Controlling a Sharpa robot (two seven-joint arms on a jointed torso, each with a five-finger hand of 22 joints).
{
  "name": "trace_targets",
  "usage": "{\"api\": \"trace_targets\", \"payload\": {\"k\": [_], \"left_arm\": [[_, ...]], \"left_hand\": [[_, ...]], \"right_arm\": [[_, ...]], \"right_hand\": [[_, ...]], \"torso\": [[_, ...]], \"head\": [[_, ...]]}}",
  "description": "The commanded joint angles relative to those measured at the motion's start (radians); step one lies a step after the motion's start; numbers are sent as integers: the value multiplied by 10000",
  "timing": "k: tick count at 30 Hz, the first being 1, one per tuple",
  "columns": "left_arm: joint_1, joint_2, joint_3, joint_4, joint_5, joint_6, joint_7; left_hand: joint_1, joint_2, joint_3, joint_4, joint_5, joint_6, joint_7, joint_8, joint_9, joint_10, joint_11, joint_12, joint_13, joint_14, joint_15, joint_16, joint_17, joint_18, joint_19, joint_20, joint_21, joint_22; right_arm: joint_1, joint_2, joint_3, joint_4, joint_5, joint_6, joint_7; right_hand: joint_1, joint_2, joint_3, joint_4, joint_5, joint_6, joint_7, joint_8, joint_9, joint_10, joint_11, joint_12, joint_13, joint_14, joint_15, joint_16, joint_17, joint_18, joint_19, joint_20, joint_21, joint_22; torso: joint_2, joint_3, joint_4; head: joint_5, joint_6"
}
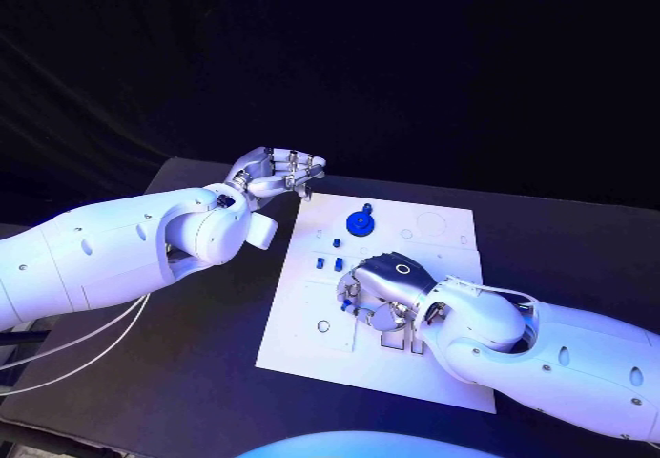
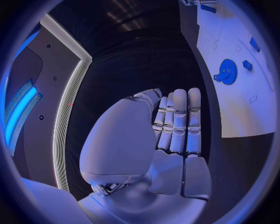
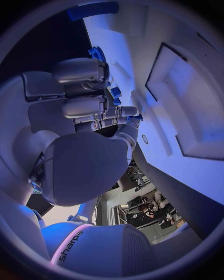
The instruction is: Assemble the parts on the task board
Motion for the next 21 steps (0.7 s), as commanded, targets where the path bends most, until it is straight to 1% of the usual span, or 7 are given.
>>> {"api": "trace_targets", "payload": {"k": [1,10,12,15,17,21], "left_arm": [[5,15,6,26,44,117,28],[5,8,6,25,44,91,3],[5,6,6,25,44,89,0],[5,4,6,24,44,88,-5],[5,3,6,24,44,89,-7],[5,1,6,23,44,99,-18]], "left_hand": [[17,-39,77,9,-25,-66,-9,-52,-11,-28,41,14,7,59,12,-42,-9,61,56,7,-39,-17],[-1,-43,97,6,-25,-74,-7,-52,-11,-36,43,16,7,60,17,-55,-16,60,62,11,-50,-23],[-1,-43,97,6,-25,-74,-7,-52,-11,-36,43,16,7,60,17,-55,-16,60,62,11,-50,-23],[-1,-43,97,6,-25,-74,-7,-52,-11,-36,43,16,7,60,17,-55,-16,60,62,11,-50,-23],[-1,-43,97,6,-25,-74,-7,-52,-11,-36,43,16,7,60,17,-55,-16,60,62,11,-50,-23],[-1,-43,97,6,-25,-74,-7,-52,-11,-36,43,16,7,60,17,-55,-16,60,62,11,-50,-23]], "right_arm": [[-24,35,-16,-24,-240,290,-30],[-28,88,-38,15,-359,612,-134],[-29,81,-40,27,-392,636,-165],[-30,71,-42,41,-427,625,-215],[-30,66,-43,45,-440,600,-246],[-30,49,-43,51,-459,464,-297]], "right_hand": [[-86,77,-14,-47,15,38,-9,33,17,79,20,-46,-17,588,-24,18,358,-152,492,-38,40,2047],[-304,0,-88,-9,-88,-57,15,-47,10,54,51,-182,-59,572,-1,-9,300,-144,473,-22,8,2044],[-328,-10,-93,-3,-97,-69,21,-59,7,49,55,-198,-64,570,4,-11,295,-144,473,-20,9,2046],[-464,-92,-125,43,-118,-160,60,-139,-22,-11,94,-295,-96,558,34,-33,253,-137,454,1,-24,2037],[-608,-197,-156,111,-135,-329,145,-264,-75,-179,163,-434,-146,548,95,-44,234,-136,447,35,-33,2039],[-753,-336,-172,176,-131,-604,294,-479,-178,-434,308,-650,-221,529,207,-67,187,-116,395,125,-131,2004]], "torso": [[2,-1,0],[2,8,1],[5,10,-3],[-3,11,-8],[-3,11,-8],[-1,10,-2]], "head": [[1,3],[-21,25],[-24,27],[-26,23],[-26,23],[-37,35]]}}
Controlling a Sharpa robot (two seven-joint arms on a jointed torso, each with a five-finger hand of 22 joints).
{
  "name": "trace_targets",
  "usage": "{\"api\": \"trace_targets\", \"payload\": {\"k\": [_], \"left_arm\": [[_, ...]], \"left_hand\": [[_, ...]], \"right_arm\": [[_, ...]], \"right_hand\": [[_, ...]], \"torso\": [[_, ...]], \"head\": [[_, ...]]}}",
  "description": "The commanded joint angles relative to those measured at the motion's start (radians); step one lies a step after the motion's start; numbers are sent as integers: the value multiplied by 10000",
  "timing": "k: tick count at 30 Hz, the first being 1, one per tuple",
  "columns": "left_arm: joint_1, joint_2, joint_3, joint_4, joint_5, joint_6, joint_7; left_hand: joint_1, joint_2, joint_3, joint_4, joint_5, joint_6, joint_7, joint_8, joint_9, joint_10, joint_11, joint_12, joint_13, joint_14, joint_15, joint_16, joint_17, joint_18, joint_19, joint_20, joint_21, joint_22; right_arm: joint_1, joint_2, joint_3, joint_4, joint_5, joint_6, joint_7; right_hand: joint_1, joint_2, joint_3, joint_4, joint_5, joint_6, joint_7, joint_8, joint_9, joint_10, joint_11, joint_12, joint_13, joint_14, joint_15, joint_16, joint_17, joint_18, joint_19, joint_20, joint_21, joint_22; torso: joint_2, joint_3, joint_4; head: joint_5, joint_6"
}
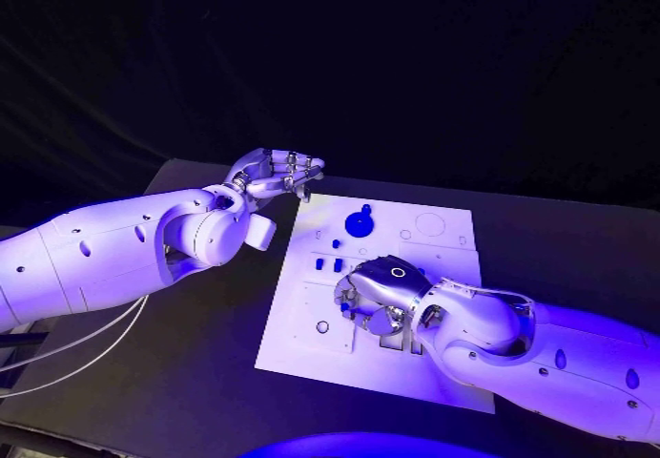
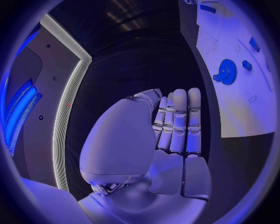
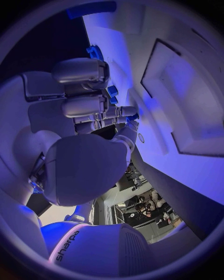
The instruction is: Assemble the parts on the task board
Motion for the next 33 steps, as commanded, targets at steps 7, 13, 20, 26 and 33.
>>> {"api": "trace_targets", "payload": {"k": [7,13,20,26,33], "left_arm": [[7,2,6,15,44,140,-17],[7,-9,6,13,44,153,-38],[7,-26,5,-11,43,158,-52],[7,-43,3,-28,43,154,-65],[7,-11,-2,-47,43,173,-68]], "left_hand": [[-1,-44,40,6,-25,-75,-7,-51,-11,-36,43,15,6,60,17,-55,-8,60,62,11,-50,-15],[-3,-48,52,-2,-26,-79,-6,-51,-11,-39,44,17,6,60,17,-62,-12,60,66,12,-55,-18],[-17,-58,53,-1,-31,-86,-2,-54,-12,-47,48,15,5,61,19,-66,-14,60,68,13,-59,-21],[-17,-58,53,-1,-31,-86,-2,-54,-12,-47,48,15,5,61,19,-66,-14,60,68,13,-59,-21],[-24,-64,55,-1,-33,-91,-1,-55,-12,-51,50,14,4,61,21,-69,-16,59,69,14,-62,-22]], "right_arm": [[-27,-93,-18,71,-223,-292,-166],[-26,-320,-8,335,-226,-764,-148],[219,-1134,98,1071,159,-847,-208],[922,-2152,153,1605,1103,-11,-244],[1587,-2990,168,1773,1465,885,-315]], "right_hand": [[-159,-192,-43,87,-24,-398,193,-299,-151,-368,179,-257,-116,532,183,-77,152,-94,283,199,-247,1940],[-257,-303,-171,131,7,-608,240,-476,-244,-528,239,-279,-141,515,242,-92,111,-70,236,271,-344,1906],[-418,-370,-985,328,-36,-891,100,-698,-363,-921,148,-212,-150,380,206,-359,-359,78,-58,255,-967,1647],[959,398,-5539,1381,95,-2077,-201,-1443,-761,-2671,475,-438,-780,40,409,-1318,-1776,412,-747,417,-2813,790],[1155,-53,-6607,1401,211,-3338,-656,-1792,-1345,-3507,690,-529,-1205,73,574,-1313,-1799,357,-583,564,-2640,847]], "torso": [[3,-1,5],[1,-3,15],[-17,-12,11],[-39,-22,-40],[-67,-18,-79]], "head": [[-21,26],[-26,35],[-81,90],[-206,200],[-353,295]]}}
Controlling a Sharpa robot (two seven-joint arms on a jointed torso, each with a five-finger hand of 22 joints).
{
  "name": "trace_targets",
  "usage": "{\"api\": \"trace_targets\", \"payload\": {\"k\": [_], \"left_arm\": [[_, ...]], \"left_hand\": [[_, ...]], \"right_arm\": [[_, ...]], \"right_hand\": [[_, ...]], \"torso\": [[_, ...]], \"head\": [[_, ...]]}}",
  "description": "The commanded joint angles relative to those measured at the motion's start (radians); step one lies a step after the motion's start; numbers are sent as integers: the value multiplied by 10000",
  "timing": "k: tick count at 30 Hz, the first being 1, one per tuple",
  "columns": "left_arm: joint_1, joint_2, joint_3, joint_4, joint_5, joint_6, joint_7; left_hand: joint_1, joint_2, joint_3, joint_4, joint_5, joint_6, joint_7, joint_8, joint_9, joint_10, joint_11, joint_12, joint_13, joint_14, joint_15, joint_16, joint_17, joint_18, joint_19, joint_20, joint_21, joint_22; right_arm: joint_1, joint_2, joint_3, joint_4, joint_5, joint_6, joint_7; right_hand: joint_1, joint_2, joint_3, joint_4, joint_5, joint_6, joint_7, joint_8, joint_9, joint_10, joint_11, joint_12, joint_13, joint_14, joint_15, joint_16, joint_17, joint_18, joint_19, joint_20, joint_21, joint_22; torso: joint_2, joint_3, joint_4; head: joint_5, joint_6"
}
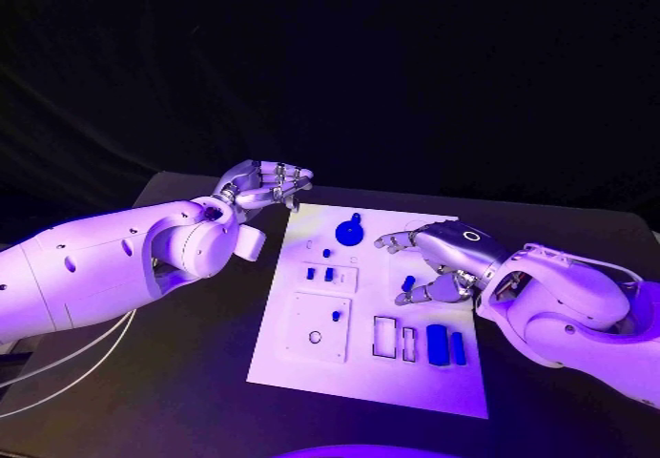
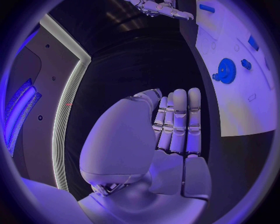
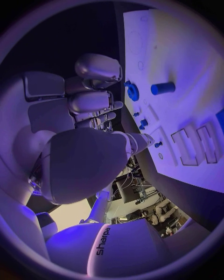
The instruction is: Assemble the parts on the task board
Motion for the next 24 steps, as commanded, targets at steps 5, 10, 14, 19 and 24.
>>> {"api": "trace_targets", "payload": {"k": [5,10,14,19,24], "left_arm": [[5,52,-9,-14,42,162,33],[5,64,-16,-21,42,162,39],[5,68,-18,-20,42,161,41],[5,63,-19,-11,42,154,42],[5,70,-19,-10,42,156,47]], "left_hand": [[-23,-64,55,-1,-33,-91,0,-55,-12,-51,50,15,5,61,21,-69,-9,60,69,14,-62,-12],[-23,-64,55,-1,-33,-91,0,-55,-12,-51,50,15,5,61,21,-69,-9,60,69,14,-62,-12],[-23,-64,55,-1,-33,-91,0,-55,-12,-51,50,15,5,61,21,-69,-9,60,69,14,-62,-12],[-37,-69,63,-2,-37,-93,0,-53,-11,-52,51,18,5,62,23,-75,-12,59,72,16,-70,-17],[-37,-69,63,-2,-37,-93,0,-53,-11,-52,51,18,5,62,23,-75,-12,59,72,16,-70,-17]], "right_arm": [[247,-394,-11,-20,309,1341,-205],[295,-458,-28,-153,121,1651,-291],[297,-401,-52,-269,43,1800,-321],[269,-224,-79,-427,-23,1728,-332],[242,-45,-100,-599,-65,1637,-372]], "right_hand": [[57,54,30,-9,-40,448,-8,105,116,163,-31,71,-118,47,63,20,11,44,47,47,13,818],[79,352,269,-26,-153,1303,87,329,331,574,-120,172,-229,61,-7,48,17,39,93,-4,30,826],[147,759,621,-49,-253,1770,267,526,319,1029,-233,295,-320,58,-100,27,-34,10,183,-80,159,889],[297,1131,1025,-93,-373,2168,449,642,244,1494,-352,386,-423,78,-198,38,-38,-4,237,-176,208,924],[517,1428,1436,-120,-787,2580,636,736,143,2008,-485,486,-471,114,-311,78,-2,-34,320,-275,344,1002]], "torso": [[-23,5,-35],[-18,-11,-26],[-7,-8,-18],[2,-10,-23],[-11,-17,-10]], "head": [[-136,66],[-166,66],[-166,46],[-156,33],[-166,21]]}}
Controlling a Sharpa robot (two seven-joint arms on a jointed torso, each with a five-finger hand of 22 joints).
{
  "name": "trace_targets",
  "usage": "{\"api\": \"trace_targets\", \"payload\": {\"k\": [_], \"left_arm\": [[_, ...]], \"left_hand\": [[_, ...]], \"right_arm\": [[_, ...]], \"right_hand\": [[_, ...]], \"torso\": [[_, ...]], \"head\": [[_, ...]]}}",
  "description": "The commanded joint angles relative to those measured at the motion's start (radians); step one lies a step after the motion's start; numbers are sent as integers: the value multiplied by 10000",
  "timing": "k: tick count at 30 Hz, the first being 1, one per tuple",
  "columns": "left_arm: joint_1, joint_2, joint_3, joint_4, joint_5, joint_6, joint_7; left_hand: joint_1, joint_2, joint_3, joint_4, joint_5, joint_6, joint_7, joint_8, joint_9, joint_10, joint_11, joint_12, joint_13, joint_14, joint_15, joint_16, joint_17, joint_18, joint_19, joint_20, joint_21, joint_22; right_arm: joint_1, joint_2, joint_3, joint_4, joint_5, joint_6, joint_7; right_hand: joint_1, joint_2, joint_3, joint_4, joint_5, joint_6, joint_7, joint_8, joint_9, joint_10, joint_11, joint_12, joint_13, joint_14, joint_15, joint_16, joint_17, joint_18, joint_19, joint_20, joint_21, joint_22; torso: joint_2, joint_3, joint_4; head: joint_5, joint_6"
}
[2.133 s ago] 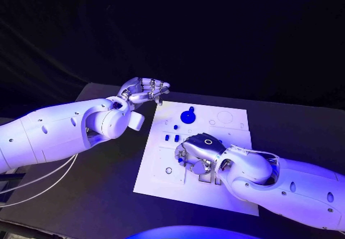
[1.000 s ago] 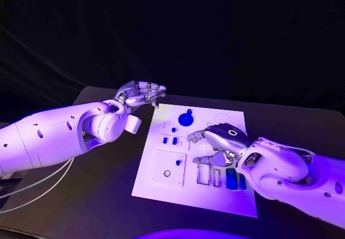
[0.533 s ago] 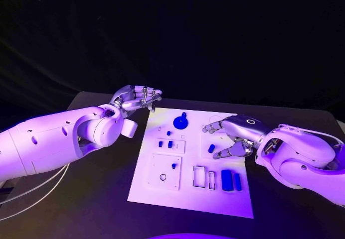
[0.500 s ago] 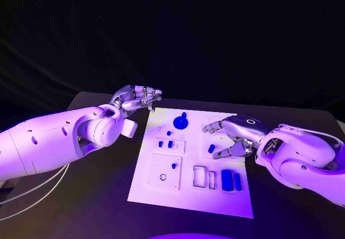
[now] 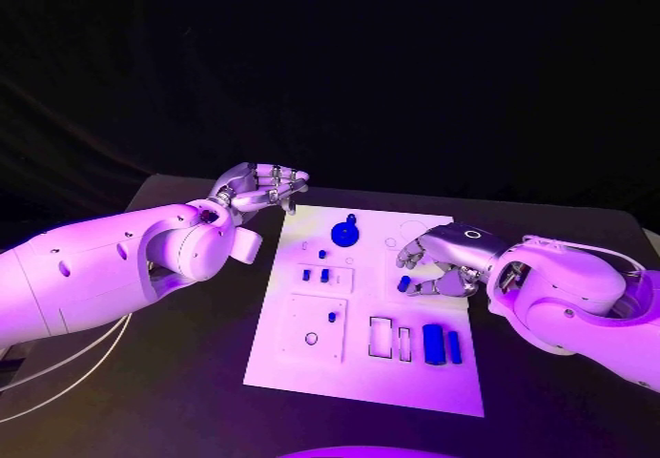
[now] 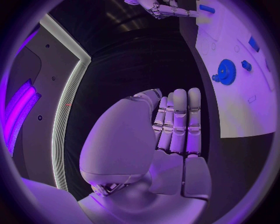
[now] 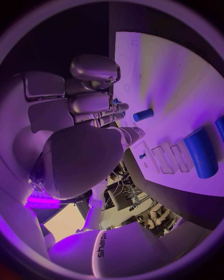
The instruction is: Assemble the parts on the task board
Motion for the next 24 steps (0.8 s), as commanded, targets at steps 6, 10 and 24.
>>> {"api": "trace_targets", "payload": {"k": [6,10,24], "left_arm": [[6,28,6,13,41,143,58],[6,24,6,15,41,141,56],[6,9,6,29,41,149,40]], "left_hand": [[-37,-69,63,-2,-37,-93,-1,-53,-11,-52,51,18,6,62,23,-36,-14,60,72,16,-69,-9],[-37,-69,63,-2,-37,-93,-1,-53,-11,-52,51,18,6,62,23,-36,-14,60,72,16,-69,-9],[-37,-69,63,-2,-37,-93,-1,-53,-11,-52,51,18,6,62,23,-36,-14,60,72,16,-69,-9]], "right_arm": [[-93,226,-24,-261,-263,157,-135],[-162,316,-31,-329,-280,207,-136],[-276,496,-47,-563,-395,291,-149]], "right_hand": [[83,168,423,8,-132,572,95,149,-125,621,-67,122,-11,203,-95,151,135,-78,132,-110,265,1118],[81,149,542,9,-106,728,77,167,-179,794,-91,119,-14,218,-114,185,169,-92,165,-126,334,1159],[102,116,770,10,12,913,48,169,-270,1025,-128,83,-19,241,-145,244,231,-121,226,-156,478,1240]], "torso": [[3,0,-5],[0,4,-22],[-4,8,-8]], "head": [[16,-34],[31,-51],[36,-90]]}}
